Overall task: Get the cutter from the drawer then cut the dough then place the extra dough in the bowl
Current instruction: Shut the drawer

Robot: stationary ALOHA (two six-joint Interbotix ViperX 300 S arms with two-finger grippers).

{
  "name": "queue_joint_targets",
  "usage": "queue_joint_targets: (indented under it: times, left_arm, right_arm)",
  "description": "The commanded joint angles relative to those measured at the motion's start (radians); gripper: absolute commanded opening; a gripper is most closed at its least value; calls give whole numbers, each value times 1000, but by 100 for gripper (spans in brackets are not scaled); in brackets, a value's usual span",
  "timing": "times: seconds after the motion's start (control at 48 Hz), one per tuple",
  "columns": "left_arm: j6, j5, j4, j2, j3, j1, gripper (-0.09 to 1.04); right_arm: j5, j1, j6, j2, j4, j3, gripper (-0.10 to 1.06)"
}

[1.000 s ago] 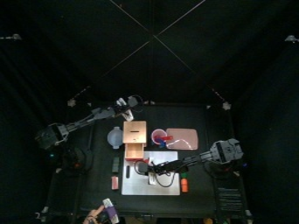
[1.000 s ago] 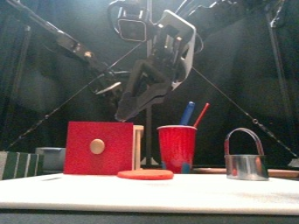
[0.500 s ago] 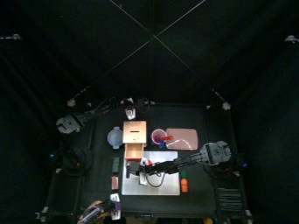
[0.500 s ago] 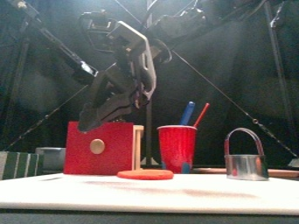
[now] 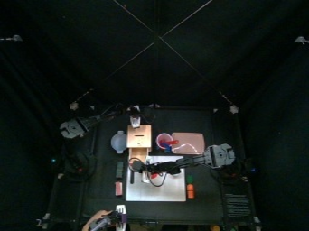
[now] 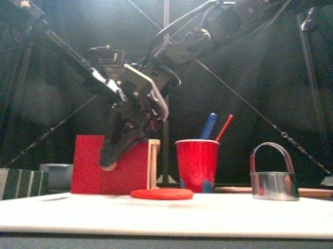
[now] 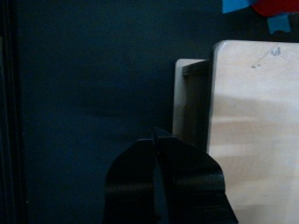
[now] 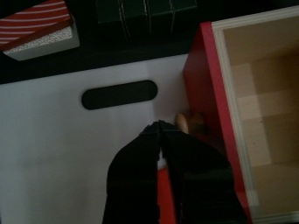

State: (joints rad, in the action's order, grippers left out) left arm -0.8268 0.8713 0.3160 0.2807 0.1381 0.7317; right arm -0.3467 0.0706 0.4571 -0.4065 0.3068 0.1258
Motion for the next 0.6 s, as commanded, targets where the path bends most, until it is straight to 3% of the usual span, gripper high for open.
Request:
queue_joint_targets:
  times: [0.021,0.604]
  left_arm:
    - [0,-5,-2,-11,-15,0,37]
    - [-3,-5,-3,-11,-14,-5,36]
  right_arm:
    - [5,-15,8,18,15,-28,6]
    - [-6,-81,12,-3,106,-67,6]
